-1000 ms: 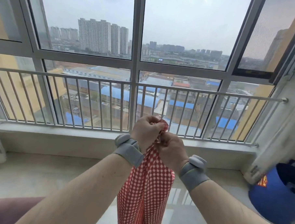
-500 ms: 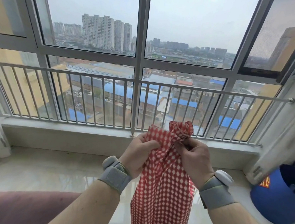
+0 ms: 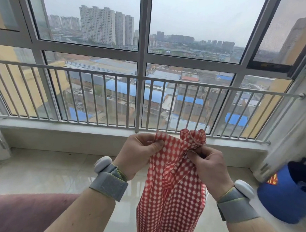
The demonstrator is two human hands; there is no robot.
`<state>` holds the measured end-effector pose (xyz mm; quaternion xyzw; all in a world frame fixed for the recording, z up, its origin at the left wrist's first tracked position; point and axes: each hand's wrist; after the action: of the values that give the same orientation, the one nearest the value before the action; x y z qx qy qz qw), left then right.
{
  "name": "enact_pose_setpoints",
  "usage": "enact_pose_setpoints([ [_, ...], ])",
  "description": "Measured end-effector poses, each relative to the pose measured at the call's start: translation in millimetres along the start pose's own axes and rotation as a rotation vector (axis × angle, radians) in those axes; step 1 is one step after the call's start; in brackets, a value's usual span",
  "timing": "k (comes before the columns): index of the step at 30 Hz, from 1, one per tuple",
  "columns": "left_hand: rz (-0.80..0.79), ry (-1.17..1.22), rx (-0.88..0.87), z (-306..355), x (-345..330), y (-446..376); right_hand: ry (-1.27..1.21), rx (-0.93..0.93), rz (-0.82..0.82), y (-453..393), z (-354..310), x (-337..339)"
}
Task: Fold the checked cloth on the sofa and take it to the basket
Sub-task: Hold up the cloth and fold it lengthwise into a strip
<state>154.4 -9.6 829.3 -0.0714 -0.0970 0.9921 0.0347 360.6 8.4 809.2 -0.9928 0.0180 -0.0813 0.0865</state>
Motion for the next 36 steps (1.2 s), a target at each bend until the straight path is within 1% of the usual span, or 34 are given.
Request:
enact_pose_setpoints([
  [4,0.007,-0.142,0.017,6,0,-4,0.016,-0.011,0.004,-1,1,1],
  [11,0.123,-0.234,0.016,3,-1,-14,0.083,-0.005,0.01,0,6,2],
  [16,0.149,-0.369,0.031,1,-8,-25,0.124,-0.048,0.023,-7,11,9],
  [18,0.163,-0.457,0.035,2,-11,-33,0.124,-0.084,0.075,-14,12,17],
  [19,0.188,-0.475,0.042,2,-11,-39,0.125,-0.093,0.135,-19,13,23],
  [21,0.256,-0.452,0.072,1,-13,-48,0.151,-0.12,0.279,-31,12,41],
  [23,0.301,-0.412,0.111,-2,-15,-55,0.212,-0.149,0.341,-38,11,59],
  [27,0.361,-0.397,0.124,-9,-25,-62,0.349,-0.117,0.279,-32,8,73],
  [30,0.378,-0.348,0.109,-13,-34,-62,0.382,-0.069,0.192,-23,9,69],
  [32,0.329,-0.34,0.113,-15,-38,-60,0.264,-0.042,0.161,-16,10,63],
  [35,0.241,-0.338,0.126,-20,-39,-56,-0.086,-0.048,0.076,-8,9,51],
  [36,0.211,-0.341,0.126,-21,-39,-55,-0.148,-0.035,0.038,-6,7,47],
])
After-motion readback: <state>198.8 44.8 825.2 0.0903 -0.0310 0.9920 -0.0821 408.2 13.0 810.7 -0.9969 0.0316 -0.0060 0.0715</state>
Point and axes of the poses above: each hand's wrist, its own y-axis away from the middle knuckle, its own x-axis out of the back of the hand, z = x × y, and after that the axes turned 5 degrees about -y, right-handed
